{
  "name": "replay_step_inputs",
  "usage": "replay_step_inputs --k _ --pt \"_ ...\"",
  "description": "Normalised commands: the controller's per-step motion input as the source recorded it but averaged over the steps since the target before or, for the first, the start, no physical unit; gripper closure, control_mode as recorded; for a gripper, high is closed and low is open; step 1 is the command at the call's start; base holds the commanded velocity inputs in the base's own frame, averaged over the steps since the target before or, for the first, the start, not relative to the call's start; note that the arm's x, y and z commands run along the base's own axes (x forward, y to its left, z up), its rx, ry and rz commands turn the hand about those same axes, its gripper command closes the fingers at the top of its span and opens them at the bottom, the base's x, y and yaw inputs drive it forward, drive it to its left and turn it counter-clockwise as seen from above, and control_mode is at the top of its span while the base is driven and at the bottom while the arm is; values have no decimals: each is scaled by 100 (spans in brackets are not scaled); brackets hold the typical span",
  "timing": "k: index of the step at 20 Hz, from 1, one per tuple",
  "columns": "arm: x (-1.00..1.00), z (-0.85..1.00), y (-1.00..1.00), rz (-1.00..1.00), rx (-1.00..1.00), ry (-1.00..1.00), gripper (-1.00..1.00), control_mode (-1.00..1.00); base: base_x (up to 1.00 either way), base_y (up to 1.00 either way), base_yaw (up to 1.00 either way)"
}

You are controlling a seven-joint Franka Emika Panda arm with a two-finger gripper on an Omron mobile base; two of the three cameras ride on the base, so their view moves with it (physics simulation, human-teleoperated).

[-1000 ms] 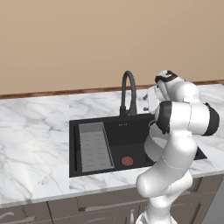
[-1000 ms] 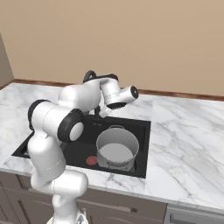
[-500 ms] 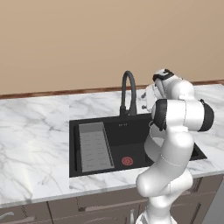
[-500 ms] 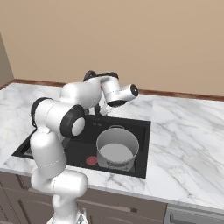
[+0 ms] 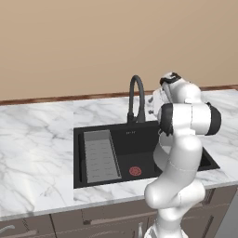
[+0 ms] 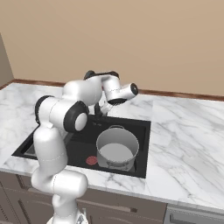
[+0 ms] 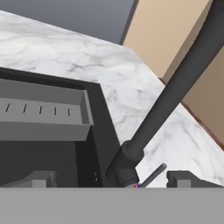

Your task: Pick the pot and pot and place them in the sink. Then turn on the water.

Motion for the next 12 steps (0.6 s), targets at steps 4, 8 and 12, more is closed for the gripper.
replay_step_inputs --k 4,8,12 --pt "24 -1 0 -2 0 -1 -100 -100 0 0 0" --pt "22 -1 0 -2 0 0 -100 -100 0 0 0" --pt "19 -9 0 -1 0 0 -100 -100 0 0 0"
